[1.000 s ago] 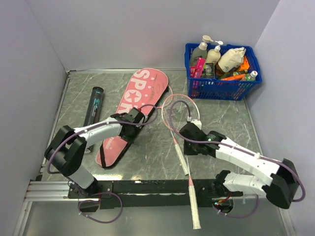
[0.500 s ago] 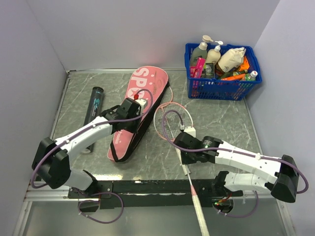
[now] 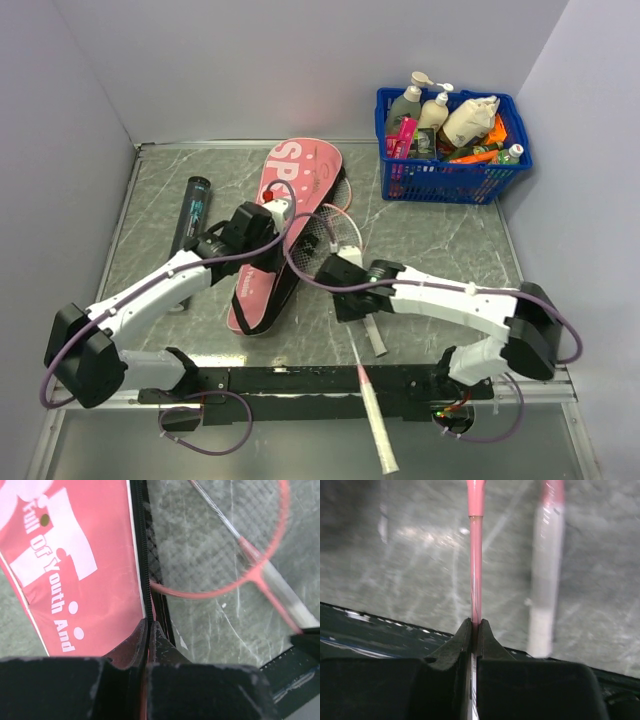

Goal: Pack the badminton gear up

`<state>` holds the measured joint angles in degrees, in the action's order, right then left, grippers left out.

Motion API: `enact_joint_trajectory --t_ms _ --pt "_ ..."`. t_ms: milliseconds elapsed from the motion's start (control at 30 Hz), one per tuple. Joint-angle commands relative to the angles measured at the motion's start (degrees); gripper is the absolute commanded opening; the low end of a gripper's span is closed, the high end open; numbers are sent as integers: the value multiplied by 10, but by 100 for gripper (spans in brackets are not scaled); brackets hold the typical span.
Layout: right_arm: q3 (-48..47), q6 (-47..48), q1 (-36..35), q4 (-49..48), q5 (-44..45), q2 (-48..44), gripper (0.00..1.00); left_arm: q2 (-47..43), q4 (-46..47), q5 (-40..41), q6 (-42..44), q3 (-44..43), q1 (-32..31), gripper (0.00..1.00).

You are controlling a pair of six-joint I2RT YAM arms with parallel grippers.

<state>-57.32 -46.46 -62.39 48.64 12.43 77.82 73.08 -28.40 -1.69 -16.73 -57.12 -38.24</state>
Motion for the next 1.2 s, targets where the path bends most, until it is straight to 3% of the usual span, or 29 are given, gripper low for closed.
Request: enact_joint_trajectory --t_ms 0,267,533,633,733,933,1167 --pt "-89 29 11 -51 8 76 0 -38 34 -44 -31 32 -11 1" --pt "-138 78 96 -210 -54 196 0 -94 90 -41 -83 104 -56 1" --pt "-207 121 157 -303 -93 280 2 -111 96 -38 -87 119 -68 1" --pt "-218 128 168 -336 -107 298 10 -108 97 -44 -88 120 -71 1" --pt "-228 135 169 -334 -105 308 24 -111 98 -38 -89 122 -74 1" --pt "-159 122 169 -328 -99 235 52 -119 88 -16 -88 120 -75 1" --pt "-8 99 168 -289 -72 97 59 -123 80 5 -86 118 -76 1"
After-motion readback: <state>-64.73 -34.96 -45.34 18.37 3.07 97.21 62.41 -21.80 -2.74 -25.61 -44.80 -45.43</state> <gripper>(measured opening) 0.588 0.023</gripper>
